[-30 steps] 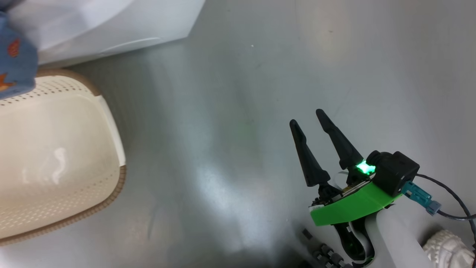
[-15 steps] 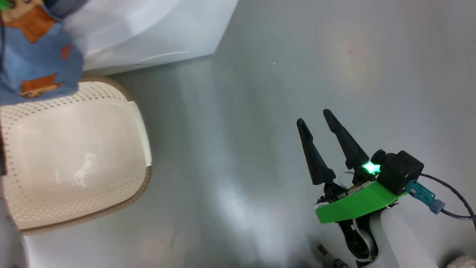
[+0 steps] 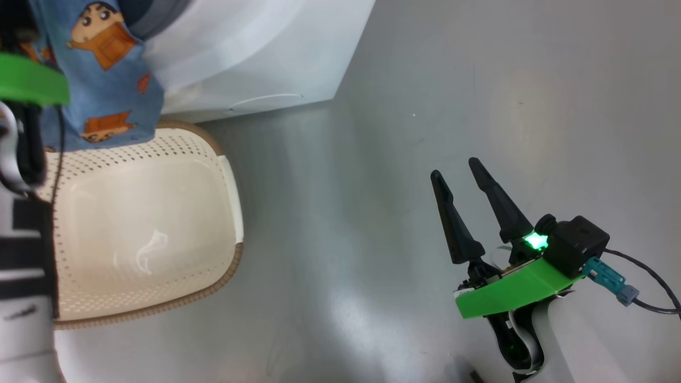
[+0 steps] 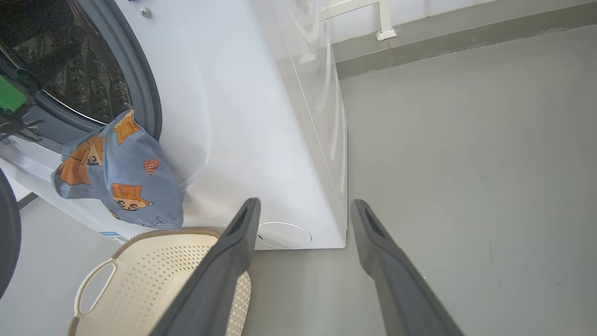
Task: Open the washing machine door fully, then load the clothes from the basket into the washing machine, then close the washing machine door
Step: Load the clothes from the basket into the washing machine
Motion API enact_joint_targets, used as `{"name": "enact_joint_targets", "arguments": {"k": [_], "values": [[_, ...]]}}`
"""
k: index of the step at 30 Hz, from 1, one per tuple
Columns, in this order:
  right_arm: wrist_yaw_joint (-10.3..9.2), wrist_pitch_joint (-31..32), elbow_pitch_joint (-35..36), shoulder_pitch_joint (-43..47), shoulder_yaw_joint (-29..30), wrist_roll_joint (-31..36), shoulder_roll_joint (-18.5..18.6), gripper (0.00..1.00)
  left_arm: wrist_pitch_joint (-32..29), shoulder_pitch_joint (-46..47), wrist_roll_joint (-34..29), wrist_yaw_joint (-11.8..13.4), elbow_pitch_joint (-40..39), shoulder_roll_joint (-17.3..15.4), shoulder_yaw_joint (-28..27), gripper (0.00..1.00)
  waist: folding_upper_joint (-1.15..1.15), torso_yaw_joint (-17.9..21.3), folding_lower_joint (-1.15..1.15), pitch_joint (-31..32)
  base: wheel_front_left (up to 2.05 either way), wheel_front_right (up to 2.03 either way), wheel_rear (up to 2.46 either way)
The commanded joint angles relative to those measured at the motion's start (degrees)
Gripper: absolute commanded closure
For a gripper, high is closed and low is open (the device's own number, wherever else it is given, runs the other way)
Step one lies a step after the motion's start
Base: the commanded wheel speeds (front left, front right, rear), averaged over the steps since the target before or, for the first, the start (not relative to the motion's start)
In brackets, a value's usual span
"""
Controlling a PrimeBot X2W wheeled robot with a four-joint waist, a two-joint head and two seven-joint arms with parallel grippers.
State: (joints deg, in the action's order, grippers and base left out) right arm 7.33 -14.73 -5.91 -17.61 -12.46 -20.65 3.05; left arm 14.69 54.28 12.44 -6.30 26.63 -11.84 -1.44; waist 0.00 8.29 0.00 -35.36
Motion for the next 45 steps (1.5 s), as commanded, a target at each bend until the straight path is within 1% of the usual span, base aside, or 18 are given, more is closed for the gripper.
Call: {"name": "enact_joint_targets", "arguments": {"k": [1, 9, 14, 17, 20, 29, 45], "values": [[0.16, -0.27, 1.01, 1.75, -1.17, 0.69, -0.17, 0.0, 0.3, -1.63, 0.29, 0.32, -2.35, -2.25, -1.41, 0.0, 0.0, -0.51, 0.0, 0.65, 0.0, 0.0, 0.0], [0.16, -0.27, 0.94, 2.31, -0.52, 0.84, -0.17, 0.0, 0.3, -10.41, 0.43, 1.43, -10.19, -0.68, -2.92, 0.0, 0.0, -1.42, 0.0, 2.41, 0.0, 0.0, 0.0], [0.16, -0.27, 1.01, 2.63, -0.07, 1.23, -0.17, 0.0, 0.3, -15.84, 0.74, 1.75, -13.42, 0.14, -3.72, 0.0, 0.0, -1.89, 0.0, 2.95, 0.0, 0.0, 0.0], [0.16, -0.27, 1.05, 2.8, -0.23, 1.29, -0.17, 0.0, 0.3, -19.0, -0.33, 2.1, -14.94, -0.04, -3.55, 0.0, 0.0, -2.01, 0.0, 3.17, 0.0, 0.0, 0.0], [0.16, -0.27, 1.0, 2.82, -0.26, 1.27, -0.17, 0.0, 0.3, -22.2, -0.75, 2.66, -16.37, 0.47, -3.65, 0.0, 0.0, -2.23, 0.0, 3.29, 0.0, 0.0, 0.0], [0.16, -0.27, 1.14, 2.8, -0.15, 1.91, -0.17, 0.0, 0.3, -31.51, 0.45, 4.32, -19.96, 3.41, -5.2, 0.0, 0.0, -2.65, 0.0, 3.4, 0.0, 0.0, 0.0], [0.16, -0.27, 0.71, 2.8, -0.43, 2.08, -0.17, 0.0, 0.3, -39.29, 0.61, 5.8, -21.8, 4.73, -5.86, 0.0, 0.0, -3.05, 0.0, 3.96, 0.0, 0.0, 0.0]]}}
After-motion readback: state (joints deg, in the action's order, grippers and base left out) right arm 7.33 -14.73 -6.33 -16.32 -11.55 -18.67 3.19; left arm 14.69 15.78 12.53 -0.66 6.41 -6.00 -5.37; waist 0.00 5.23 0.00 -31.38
